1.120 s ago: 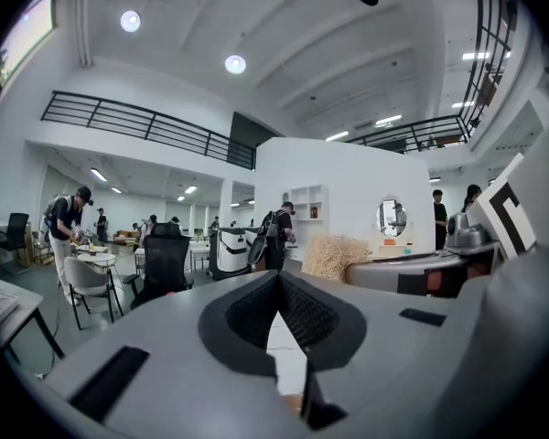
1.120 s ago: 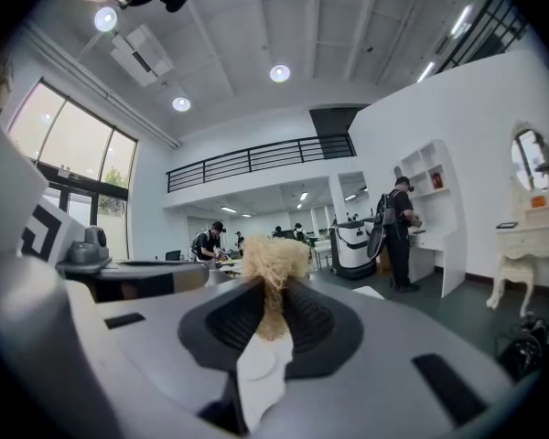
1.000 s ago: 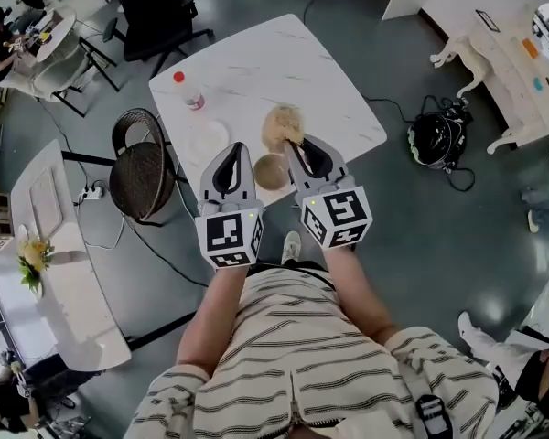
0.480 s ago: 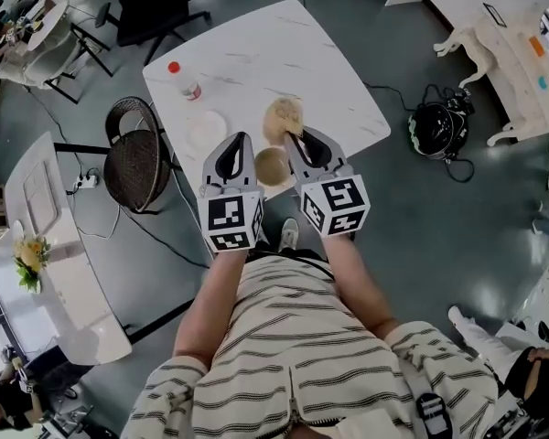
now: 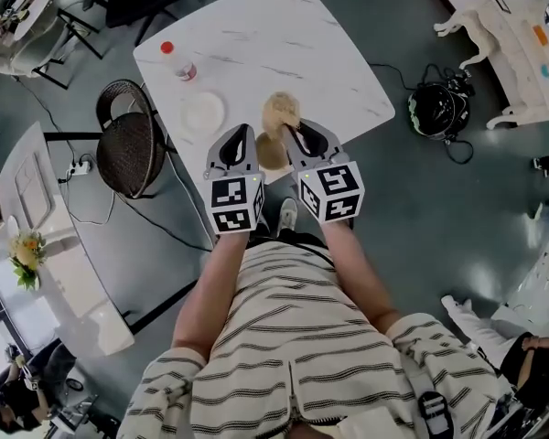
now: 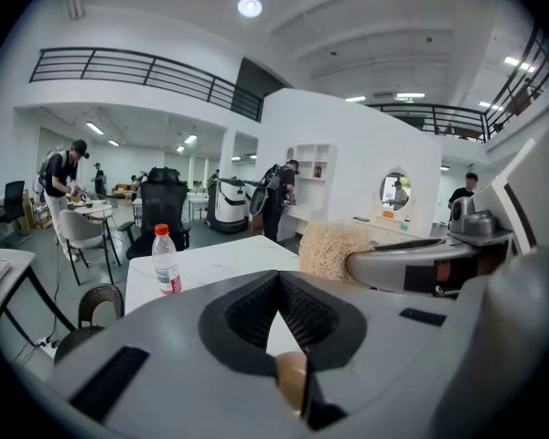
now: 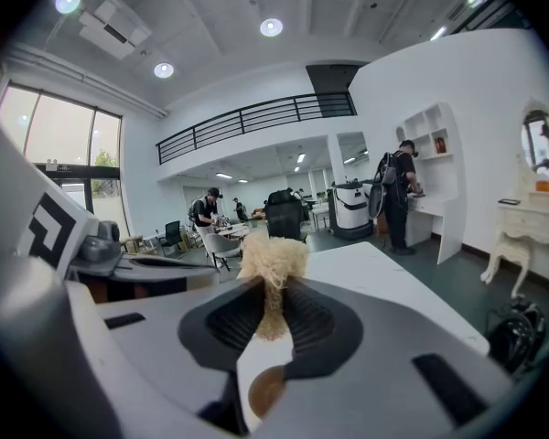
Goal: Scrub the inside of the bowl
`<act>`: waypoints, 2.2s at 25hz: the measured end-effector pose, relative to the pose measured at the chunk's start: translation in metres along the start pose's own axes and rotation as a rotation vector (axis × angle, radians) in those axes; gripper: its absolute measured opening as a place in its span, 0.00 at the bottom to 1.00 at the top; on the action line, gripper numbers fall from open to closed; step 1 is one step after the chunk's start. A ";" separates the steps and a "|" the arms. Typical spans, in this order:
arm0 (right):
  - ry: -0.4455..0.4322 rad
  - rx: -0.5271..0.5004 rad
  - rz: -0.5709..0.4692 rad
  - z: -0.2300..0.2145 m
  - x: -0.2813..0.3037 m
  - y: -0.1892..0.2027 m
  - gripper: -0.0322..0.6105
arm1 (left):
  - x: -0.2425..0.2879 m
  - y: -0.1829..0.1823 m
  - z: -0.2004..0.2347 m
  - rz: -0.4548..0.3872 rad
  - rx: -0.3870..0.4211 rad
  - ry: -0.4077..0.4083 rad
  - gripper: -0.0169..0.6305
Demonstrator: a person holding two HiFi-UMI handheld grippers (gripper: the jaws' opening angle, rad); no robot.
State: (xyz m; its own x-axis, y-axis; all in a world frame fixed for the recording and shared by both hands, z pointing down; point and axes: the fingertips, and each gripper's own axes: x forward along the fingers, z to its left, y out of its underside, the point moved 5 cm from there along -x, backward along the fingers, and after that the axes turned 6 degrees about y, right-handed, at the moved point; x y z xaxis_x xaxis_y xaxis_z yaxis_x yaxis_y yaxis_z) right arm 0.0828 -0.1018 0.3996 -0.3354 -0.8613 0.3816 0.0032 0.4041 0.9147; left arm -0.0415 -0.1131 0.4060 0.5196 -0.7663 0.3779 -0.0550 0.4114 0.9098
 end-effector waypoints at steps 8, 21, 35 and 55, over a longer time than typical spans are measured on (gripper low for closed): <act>0.017 -0.005 0.069 -0.005 0.006 0.028 0.16 | 0.009 0.023 0.002 0.057 -0.017 -0.001 0.03; 0.023 0.019 0.198 -0.010 0.016 0.079 0.16 | 0.024 0.071 0.007 0.178 -0.077 0.010 0.03; 0.028 0.038 0.284 -0.016 0.028 0.110 0.16 | 0.039 0.107 0.017 0.283 -0.128 0.029 0.03; 0.021 0.035 0.355 -0.016 0.041 0.134 0.16 | 0.055 0.176 0.029 0.441 -0.333 0.073 0.05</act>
State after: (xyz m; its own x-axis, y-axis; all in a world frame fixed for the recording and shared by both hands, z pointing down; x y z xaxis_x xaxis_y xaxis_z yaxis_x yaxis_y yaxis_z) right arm 0.0840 -0.0882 0.5396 -0.3003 -0.6713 0.6776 0.0832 0.6892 0.7198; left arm -0.0478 -0.0972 0.5915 0.5668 -0.4548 0.6870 -0.0141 0.8283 0.5600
